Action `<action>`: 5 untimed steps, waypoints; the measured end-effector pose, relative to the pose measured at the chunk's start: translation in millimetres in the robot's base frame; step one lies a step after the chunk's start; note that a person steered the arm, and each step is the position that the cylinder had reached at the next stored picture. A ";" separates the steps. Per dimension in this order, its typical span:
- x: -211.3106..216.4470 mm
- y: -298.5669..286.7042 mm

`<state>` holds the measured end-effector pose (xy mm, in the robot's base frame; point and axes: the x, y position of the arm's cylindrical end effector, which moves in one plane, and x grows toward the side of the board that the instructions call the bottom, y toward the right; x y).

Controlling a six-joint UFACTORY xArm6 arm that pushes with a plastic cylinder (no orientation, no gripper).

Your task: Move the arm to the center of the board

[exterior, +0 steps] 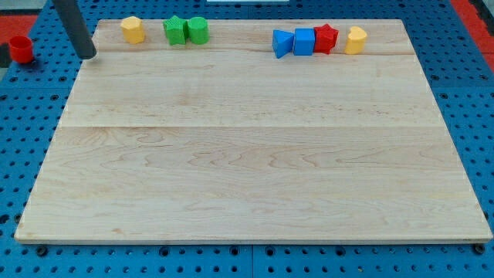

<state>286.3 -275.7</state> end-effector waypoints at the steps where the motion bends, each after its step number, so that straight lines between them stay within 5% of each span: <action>1: 27.7 0.1; 5: 78.3 177.2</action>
<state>364.6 -98.5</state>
